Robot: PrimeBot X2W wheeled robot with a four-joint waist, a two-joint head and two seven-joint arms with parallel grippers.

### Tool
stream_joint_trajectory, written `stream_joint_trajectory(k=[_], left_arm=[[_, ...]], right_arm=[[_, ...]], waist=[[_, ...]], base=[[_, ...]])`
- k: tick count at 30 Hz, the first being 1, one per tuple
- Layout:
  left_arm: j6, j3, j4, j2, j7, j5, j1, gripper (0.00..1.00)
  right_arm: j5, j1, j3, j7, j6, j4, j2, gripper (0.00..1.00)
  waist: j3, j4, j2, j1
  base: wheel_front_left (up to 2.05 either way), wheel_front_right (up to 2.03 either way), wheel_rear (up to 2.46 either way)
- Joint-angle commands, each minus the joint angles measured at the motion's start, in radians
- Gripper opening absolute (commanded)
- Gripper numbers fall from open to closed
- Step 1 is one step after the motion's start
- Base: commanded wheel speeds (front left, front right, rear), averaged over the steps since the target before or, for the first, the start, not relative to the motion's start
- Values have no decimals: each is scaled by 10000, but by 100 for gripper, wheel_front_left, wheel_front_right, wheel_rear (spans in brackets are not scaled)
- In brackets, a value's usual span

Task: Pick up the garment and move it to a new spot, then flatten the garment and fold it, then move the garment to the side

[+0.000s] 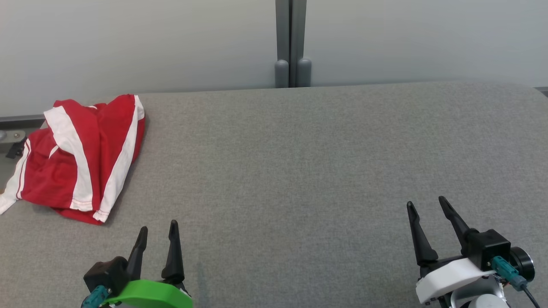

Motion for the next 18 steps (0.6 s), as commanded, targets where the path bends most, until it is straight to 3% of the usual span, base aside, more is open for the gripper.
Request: stream_joint_trajectory(k=[1,18], left_arm=[[-29,-26,14,75,-84,174,132,100],[-46,-67,285,81,-272,713,141,100]], right_arm=[[-205,125,4,-82,0,-13,-57,100],[-610,133,64,-281,0,116,-64,100]], waist=[[-1,5,-1,-1],[31,28,-1,-1]], base=[[0,0,0],[0,0,0]])
